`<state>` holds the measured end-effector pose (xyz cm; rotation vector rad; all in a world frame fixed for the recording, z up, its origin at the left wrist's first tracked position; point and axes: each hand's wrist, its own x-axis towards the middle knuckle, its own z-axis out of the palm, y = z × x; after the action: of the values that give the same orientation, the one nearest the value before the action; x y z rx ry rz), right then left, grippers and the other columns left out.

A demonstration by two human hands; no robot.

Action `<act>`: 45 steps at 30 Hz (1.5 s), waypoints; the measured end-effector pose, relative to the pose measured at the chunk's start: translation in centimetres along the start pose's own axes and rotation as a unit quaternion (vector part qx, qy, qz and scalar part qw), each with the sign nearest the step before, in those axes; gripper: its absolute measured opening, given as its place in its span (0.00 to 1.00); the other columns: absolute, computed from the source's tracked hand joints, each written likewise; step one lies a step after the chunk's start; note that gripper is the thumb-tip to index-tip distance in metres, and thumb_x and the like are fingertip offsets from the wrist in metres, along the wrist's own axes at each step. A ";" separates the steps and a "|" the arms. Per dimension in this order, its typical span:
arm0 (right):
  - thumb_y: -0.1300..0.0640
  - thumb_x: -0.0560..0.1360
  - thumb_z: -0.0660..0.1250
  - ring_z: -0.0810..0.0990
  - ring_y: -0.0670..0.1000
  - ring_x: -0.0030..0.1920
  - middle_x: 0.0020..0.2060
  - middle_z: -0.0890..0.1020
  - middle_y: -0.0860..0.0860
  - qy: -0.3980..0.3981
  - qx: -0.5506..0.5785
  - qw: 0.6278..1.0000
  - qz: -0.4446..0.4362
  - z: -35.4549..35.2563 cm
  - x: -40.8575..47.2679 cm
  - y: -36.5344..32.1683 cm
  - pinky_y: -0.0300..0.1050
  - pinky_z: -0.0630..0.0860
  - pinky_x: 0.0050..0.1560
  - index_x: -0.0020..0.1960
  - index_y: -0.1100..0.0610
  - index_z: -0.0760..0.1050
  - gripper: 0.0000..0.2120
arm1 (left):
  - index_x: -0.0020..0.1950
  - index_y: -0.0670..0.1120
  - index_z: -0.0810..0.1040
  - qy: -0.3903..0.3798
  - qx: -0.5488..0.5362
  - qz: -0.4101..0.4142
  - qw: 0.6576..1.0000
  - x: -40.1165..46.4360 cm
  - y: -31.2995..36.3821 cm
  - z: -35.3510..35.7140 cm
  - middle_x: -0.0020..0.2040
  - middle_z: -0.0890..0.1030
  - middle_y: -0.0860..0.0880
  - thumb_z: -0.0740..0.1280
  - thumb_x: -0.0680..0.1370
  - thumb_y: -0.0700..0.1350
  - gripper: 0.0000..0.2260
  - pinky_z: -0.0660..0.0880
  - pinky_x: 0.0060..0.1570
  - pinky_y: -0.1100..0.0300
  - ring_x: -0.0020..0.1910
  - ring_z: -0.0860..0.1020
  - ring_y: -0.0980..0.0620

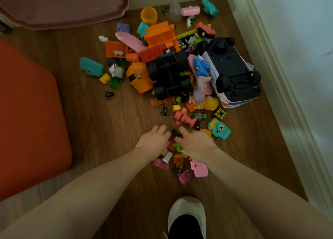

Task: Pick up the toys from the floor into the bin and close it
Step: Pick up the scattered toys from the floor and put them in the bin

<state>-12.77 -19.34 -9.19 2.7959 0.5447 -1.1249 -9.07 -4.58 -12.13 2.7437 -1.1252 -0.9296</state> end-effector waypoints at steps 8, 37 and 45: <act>0.66 0.77 0.56 0.79 0.60 0.51 0.57 0.75 0.56 0.056 -0.002 0.998 0.037 -0.2 0.7 -0.4 0.49 0.72 0.39 0.67 0.54 0.68 0.20 | 0.52 0.48 0.73 0.010 -0.554 -0.172 0.814 -1.1 -1.6 -3.7 0.46 0.78 0.48 0.58 0.81 0.45 0.06 0.75 0.33 0.61 0.39 0.76 0.53; 0.50 0.75 0.68 0.80 0.51 0.47 0.48 0.80 0.55 0.063 0.707 0.704 -0.040 -29.2 6.7 -26.7 0.46 0.78 0.51 0.58 0.59 0.72 0.17 | 0.57 0.45 0.73 0.177 -0.440 -0.357 0.805 -26.0 -24.4 -10.8 0.46 0.77 0.44 0.60 0.78 0.44 0.09 0.72 0.34 0.61 0.35 0.77 0.56; 0.50 0.79 0.61 0.77 0.48 0.60 0.60 0.78 0.52 0.134 0.680 0.718 -0.054 -29.1 6.0 -24.9 0.45 0.72 0.65 0.65 0.57 0.70 0.18 | 0.55 0.47 0.76 0.335 -0.373 -0.269 0.823 -27.3 -22.5 -12.1 0.39 0.76 0.54 0.61 0.78 0.43 0.08 0.68 0.29 0.67 0.31 0.74 0.58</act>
<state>1.56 11.55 9.31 4.2280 -0.3939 -1.5496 -3.64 27.48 6.31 2.3378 0.1441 -0.2284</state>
